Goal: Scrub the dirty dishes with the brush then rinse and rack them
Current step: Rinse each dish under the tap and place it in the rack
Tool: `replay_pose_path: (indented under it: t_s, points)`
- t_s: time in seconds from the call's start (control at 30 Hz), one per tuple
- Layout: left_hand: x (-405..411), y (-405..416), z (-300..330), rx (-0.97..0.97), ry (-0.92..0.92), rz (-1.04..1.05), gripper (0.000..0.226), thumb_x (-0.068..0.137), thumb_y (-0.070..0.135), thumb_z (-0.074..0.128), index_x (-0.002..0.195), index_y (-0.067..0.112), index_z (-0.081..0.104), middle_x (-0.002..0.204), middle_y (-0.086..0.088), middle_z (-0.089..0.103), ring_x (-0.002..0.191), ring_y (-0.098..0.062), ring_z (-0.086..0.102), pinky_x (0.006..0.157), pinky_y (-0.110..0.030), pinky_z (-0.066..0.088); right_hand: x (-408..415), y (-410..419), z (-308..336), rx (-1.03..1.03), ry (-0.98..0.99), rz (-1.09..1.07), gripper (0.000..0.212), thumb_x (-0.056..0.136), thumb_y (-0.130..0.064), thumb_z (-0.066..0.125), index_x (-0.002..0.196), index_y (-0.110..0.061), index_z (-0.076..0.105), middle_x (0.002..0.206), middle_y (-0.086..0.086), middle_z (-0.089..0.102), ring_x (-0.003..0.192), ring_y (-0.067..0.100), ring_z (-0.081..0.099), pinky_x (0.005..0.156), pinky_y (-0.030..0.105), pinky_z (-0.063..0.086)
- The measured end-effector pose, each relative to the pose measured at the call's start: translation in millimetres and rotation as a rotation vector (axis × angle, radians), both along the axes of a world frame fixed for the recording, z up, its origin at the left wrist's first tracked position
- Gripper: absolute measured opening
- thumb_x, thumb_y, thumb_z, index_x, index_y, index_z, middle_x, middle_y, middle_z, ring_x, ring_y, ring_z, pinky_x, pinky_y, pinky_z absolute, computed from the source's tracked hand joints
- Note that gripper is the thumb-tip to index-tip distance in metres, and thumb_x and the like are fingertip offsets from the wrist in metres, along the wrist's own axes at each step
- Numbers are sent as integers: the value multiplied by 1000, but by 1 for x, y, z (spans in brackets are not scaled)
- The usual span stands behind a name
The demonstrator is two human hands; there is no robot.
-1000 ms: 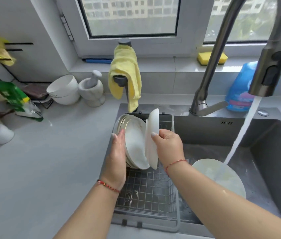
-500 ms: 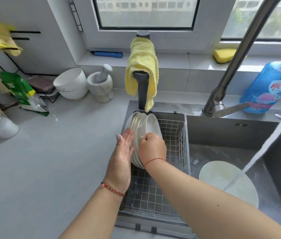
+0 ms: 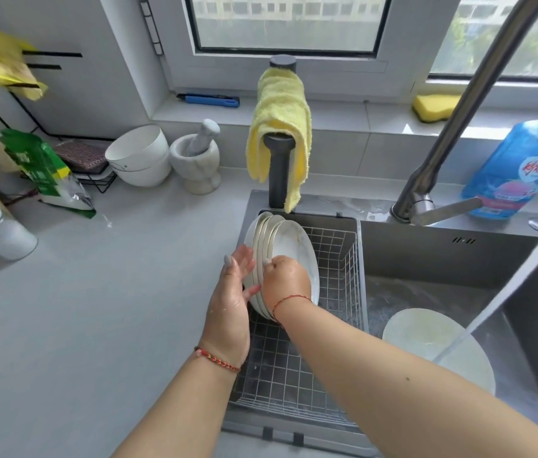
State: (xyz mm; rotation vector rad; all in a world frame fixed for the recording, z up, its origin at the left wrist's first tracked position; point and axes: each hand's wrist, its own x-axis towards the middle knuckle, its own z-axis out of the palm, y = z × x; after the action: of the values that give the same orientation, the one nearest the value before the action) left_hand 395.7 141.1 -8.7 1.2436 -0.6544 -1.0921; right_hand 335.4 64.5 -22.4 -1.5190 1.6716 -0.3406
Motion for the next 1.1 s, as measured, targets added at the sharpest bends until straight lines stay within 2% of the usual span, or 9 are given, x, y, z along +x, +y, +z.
replay_pose_path:
  t_s: [0.1, 0.33, 0.4, 0.5, 0.67, 0.8, 0.9, 0.97, 1.1]
  points:
    - [-3, 1, 3, 10, -4, 24, 58, 85, 59, 29, 130, 28, 50, 139, 5, 54, 127, -4, 50, 106, -36, 43, -5, 0, -2, 58, -91, 26, 42, 101, -31, 39, 62, -17, 34, 61, 1, 36, 73, 23, 41, 68, 28, 32]
    - [-17, 5, 12, 27, -93, 78, 44, 89, 55, 32, 120, 32, 53, 129, 5, 61, 120, -5, 56, 99, -35, 47, -25, 5, 5, 16, -212, 63, 44, 101, -27, 41, 57, -22, 37, 52, -4, 34, 49, 12, 30, 49, 27, 24]
    - [-26, 6, 17, 23, -144, 84, 33, 100, 45, 32, 120, 31, 54, 124, 7, 63, 115, -1, 59, 95, -30, 49, -35, 9, 9, -9, -256, 52, 41, 100, -27, 42, 63, -13, 53, 54, 5, 45, 53, 15, 36, 52, 29, 28]
    - [-46, 2, 23, 35, -179, 67, 25, 105, 30, 40, 121, 23, 58, 117, 5, 67, 107, -1, 64, 90, -29, 52, -56, 13, 14, -26, -301, 3, 30, 98, -28, 43, 95, -12, 68, 67, 2, 57, 59, 13, 46, 53, 26, 33]
    - [-90, -19, 24, 82, -214, -54, 18, 100, 10, 49, 101, 18, 65, 99, -3, 71, 86, -3, 69, 69, -22, 54, -110, 11, 13, -61, -345, -176, 27, 93, -22, 45, 82, -11, 68, 82, 7, 67, 75, 19, 60, 69, 32, 49]
    - [-140, -42, 9, 195, -333, -204, 18, 95, 7, 51, 90, 18, 64, 94, -7, 73, 86, -15, 69, 70, -33, 58, -173, 7, -6, -34, -345, -320, 28, 80, -34, 49, 65, -16, 65, 71, 6, 68, 77, 29, 66, 78, 45, 56]
    - [-184, -61, -12, 304, -436, -370, 14, 90, 12, 54, 87, 21, 64, 95, -7, 73, 89, -24, 71, 78, -42, 59, -224, 3, -25, 16, -310, -411, 33, 74, -39, 44, 71, -17, 69, 86, 12, 71, 89, 33, 66, 83, 48, 54]
    - [-211, -70, -29, 387, -517, -465, 11, 86, 14, 54, 84, 20, 64, 91, -5, 73, 85, -26, 72, 80, -47, 59, -253, 1, -35, 93, -263, -406, 32, 85, -27, 46, 91, -8, 71, 99, 16, 69, 97, 35, 64, 88, 43, 52]
    - [-249, -78, -69, 547, -773, -667, 17, 75, 21, 49, 81, 15, 64, 85, -7, 70, 88, -31, 69, 79, -41, 59, -309, 4, -64, 238, -215, -491, 18, 85, -21, 51, 70, -16, 60, 57, 0, 61, 64, 25, 55, 70, 33, 49]
